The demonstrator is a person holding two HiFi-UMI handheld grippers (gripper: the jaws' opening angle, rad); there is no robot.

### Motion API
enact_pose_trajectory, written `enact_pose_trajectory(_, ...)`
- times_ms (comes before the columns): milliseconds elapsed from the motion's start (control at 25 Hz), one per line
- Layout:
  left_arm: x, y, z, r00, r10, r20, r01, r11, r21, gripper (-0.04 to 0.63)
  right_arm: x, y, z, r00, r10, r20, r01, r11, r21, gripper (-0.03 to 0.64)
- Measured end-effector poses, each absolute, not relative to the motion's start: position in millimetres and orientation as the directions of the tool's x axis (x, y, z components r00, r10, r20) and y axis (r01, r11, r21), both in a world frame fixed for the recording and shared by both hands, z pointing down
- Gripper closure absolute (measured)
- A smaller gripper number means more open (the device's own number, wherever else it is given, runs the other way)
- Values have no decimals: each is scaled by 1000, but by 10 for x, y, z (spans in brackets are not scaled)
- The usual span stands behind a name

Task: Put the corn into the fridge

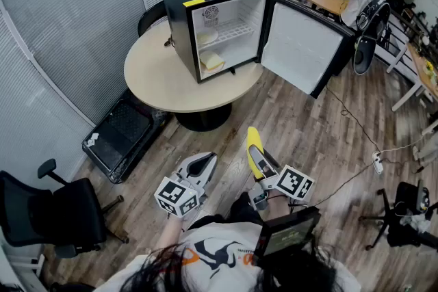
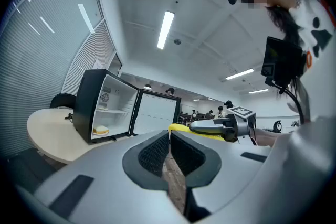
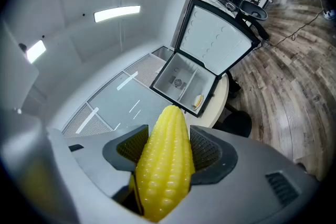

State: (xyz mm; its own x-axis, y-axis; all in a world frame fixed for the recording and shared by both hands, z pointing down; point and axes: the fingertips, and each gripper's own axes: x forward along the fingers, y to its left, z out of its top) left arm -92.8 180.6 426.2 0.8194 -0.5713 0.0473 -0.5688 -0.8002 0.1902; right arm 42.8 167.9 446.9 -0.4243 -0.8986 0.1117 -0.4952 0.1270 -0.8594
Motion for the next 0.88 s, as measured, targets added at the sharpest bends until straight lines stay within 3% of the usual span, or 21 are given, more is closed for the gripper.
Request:
enact_pose_trajectory(400,-735,1574,3892,823,-565,-51,-553,-819,157,583,272,1645,4294,-430,-897,103,-566,179,-805,360)
enact_pose_trajectory(880,-753,1749,4232,822,-569,15,-560,-803,202,583,239,1728,4422,-433,-889,150,-609,166,-775,360)
